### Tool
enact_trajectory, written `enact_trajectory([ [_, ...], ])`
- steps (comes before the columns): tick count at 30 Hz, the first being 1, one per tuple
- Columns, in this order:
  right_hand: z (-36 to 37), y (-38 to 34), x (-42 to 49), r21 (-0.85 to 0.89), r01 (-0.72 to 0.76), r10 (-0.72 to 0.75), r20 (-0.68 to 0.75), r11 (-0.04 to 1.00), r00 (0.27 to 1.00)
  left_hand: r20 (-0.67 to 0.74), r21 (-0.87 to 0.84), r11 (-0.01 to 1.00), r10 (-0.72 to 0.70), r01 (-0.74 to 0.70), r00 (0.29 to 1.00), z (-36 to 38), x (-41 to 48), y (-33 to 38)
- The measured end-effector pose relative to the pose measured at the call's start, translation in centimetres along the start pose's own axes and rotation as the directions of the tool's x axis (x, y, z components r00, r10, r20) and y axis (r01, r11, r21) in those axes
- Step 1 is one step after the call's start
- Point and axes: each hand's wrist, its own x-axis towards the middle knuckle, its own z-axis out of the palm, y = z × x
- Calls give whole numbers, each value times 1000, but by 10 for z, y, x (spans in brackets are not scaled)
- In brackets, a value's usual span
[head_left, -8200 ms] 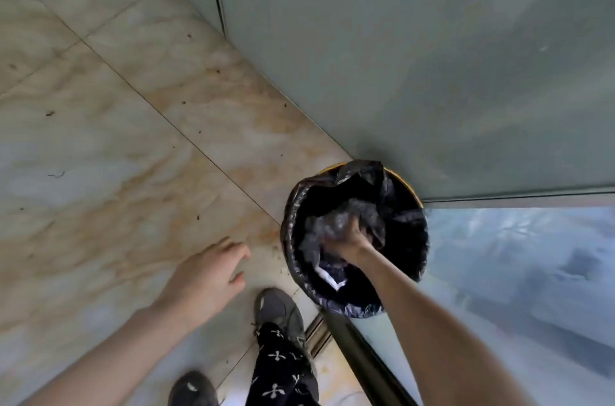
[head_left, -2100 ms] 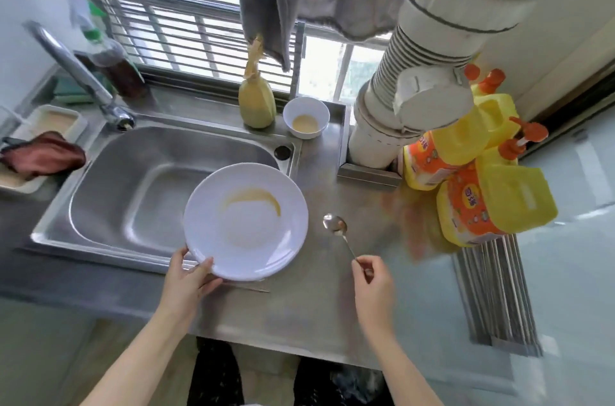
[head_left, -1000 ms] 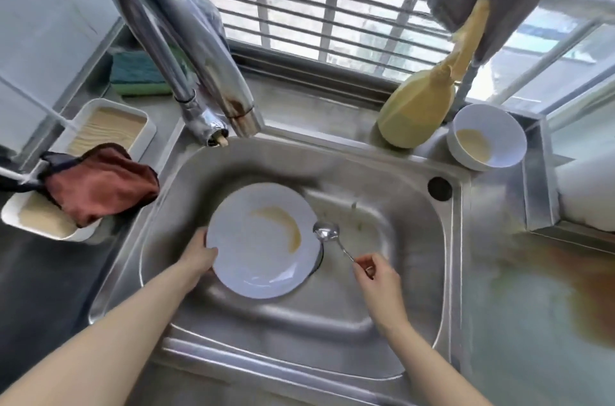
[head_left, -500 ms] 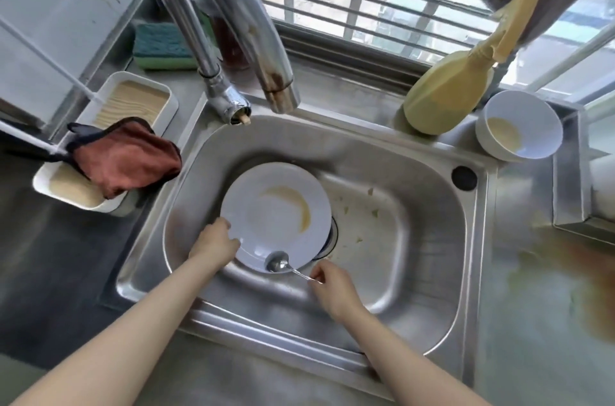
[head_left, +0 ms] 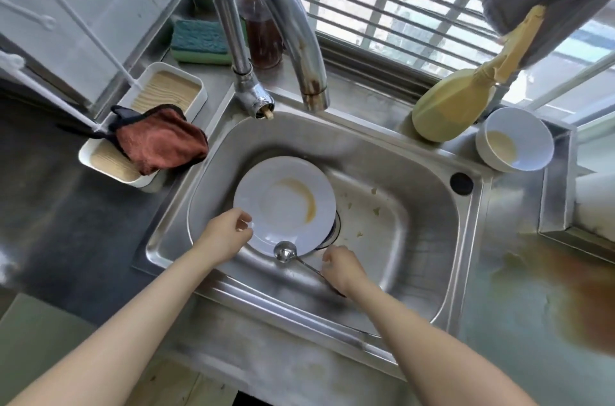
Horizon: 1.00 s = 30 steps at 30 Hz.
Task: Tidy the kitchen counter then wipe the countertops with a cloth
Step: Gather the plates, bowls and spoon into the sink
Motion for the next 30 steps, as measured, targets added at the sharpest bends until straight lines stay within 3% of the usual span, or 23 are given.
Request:
enact_trajectory([
  [6,-68,-14,-57,231,148,-102,-202,962,974,-70,-173,978,101,-112,992,1,-78,23],
  [14,-100,-10,-140,118,429,-411,-149,896,899,-302,-502,849,4,-163,953,11,-190,23],
  [18,-125,17,-150,348,360,-260,-302,865,917,-368,-541,827,-73,-150,927,26,-214,5],
  [22,-159,56,-129,534,230,-10,-383,814,924,-285,-542,826,-8,-155,958,40,-199,42],
  [24,-174,74,-113,715,158,123,-325,681,938,-257,-532,829,33,-170,966,49,-185,69],
  [26,-192,86,-99,909,120,229,-225,399,947,-235,-515,840,51,-169,971,59,-170,92],
  [28,-213,95,-82,988,121,279,-144,97,949,-201,-506,846,74,-168,977,70,-160,107],
  [30,-230,103,-66,987,142,297,-115,-73,948,-170,-493,853,100,-172,980,78,-155,117],
])
